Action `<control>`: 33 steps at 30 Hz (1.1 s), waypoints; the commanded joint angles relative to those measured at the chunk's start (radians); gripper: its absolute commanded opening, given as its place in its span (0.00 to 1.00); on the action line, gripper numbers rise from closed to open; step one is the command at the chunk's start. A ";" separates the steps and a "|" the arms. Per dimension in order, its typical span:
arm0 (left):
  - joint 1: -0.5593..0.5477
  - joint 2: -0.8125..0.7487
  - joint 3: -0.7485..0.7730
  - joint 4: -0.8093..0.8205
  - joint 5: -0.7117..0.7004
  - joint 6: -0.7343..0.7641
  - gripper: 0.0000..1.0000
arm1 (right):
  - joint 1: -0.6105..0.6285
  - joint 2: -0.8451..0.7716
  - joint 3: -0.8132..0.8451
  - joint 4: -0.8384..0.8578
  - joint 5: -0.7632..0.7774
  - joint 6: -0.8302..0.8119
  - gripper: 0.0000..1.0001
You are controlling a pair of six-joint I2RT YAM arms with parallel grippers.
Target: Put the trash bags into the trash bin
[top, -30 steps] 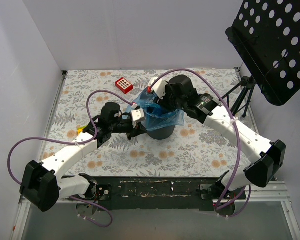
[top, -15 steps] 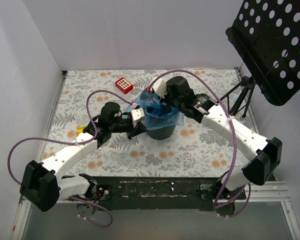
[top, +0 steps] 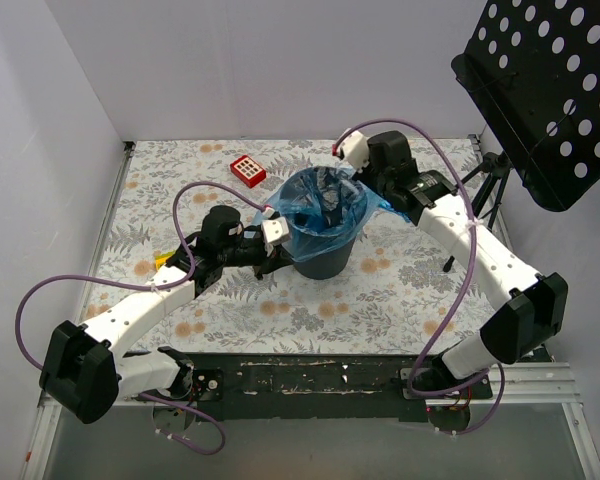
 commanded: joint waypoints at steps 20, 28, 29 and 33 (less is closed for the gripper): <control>0.004 0.099 -0.077 0.137 -0.002 0.002 0.00 | -0.231 0.130 -0.168 0.051 -0.518 0.326 0.01; 0.003 0.102 -0.106 0.151 -0.012 0.022 0.00 | -0.275 0.141 -0.196 0.023 -0.520 0.357 0.01; 0.003 0.096 -0.104 0.151 -0.014 0.022 0.00 | -0.283 0.136 -0.183 0.005 -0.512 0.357 0.12; 0.003 0.055 -0.066 0.053 -0.006 0.037 0.28 | -0.301 0.083 -0.081 -0.081 -0.451 0.348 0.51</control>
